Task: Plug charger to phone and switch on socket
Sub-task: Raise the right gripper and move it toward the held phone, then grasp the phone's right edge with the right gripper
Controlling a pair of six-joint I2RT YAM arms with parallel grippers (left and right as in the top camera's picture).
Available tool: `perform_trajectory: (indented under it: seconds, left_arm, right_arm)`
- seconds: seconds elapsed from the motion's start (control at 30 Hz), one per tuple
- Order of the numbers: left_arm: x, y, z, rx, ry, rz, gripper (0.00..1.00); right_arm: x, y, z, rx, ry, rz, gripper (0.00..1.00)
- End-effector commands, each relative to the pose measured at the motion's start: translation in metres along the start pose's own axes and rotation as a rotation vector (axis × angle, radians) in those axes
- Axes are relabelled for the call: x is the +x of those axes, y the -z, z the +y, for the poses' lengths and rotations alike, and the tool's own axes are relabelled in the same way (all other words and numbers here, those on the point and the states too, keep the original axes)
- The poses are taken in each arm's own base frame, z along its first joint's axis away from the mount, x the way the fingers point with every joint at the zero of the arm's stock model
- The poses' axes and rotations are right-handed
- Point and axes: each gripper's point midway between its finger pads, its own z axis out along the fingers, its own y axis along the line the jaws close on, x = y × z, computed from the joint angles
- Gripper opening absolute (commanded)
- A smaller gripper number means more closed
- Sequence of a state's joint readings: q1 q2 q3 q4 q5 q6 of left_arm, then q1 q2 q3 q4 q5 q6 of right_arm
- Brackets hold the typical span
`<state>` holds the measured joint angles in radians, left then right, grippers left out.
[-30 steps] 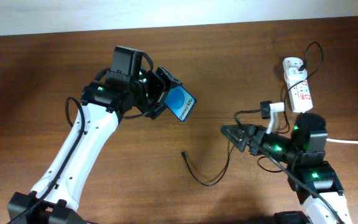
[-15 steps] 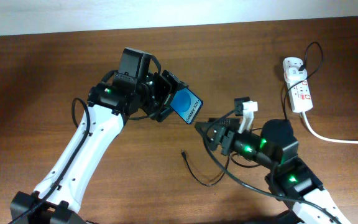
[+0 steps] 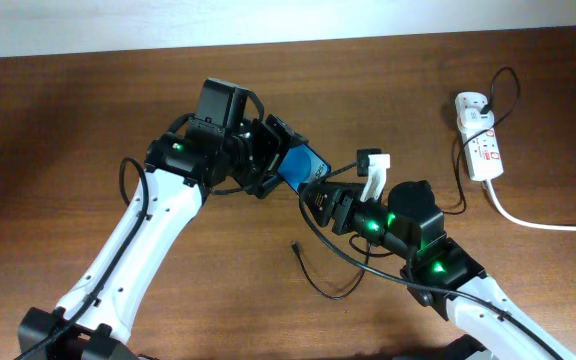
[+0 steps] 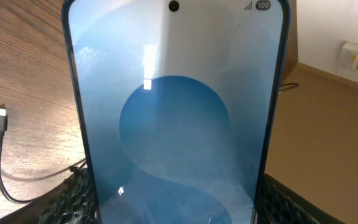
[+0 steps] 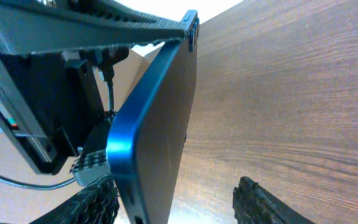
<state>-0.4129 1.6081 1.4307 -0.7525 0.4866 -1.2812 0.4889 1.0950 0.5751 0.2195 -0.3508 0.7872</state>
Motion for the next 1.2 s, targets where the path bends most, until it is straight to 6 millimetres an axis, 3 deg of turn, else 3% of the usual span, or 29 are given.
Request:
perform_trajectory:
  seconds: [0.0, 0.23, 0.83, 1.17]
  left_arm:
    - [0.010, 0.017, -0.019, 0.061, -0.026, 0.009, 0.46]
    - [0.015, 0.016, -0.017, 0.053, -0.025, 0.027, 0.47]
    - [0.032, 0.011, -0.018, 0.047, -0.044, 0.067, 0.47]
    - [0.035, 0.010, -0.018, 0.043, -0.051, 0.067, 0.47]
  right_arm:
    - [-0.011, -0.001, 0.009, -0.016, 0.010, -0.043, 0.64]
    - [-0.020, -0.003, 0.007, -0.001, 0.016, -0.090, 0.64]
    - [-0.021, -0.008, 0.004, -0.001, 0.008, -0.092, 0.47]
    - [-0.013, -0.012, 0.006, -0.005, 0.010, -0.068, 0.45]
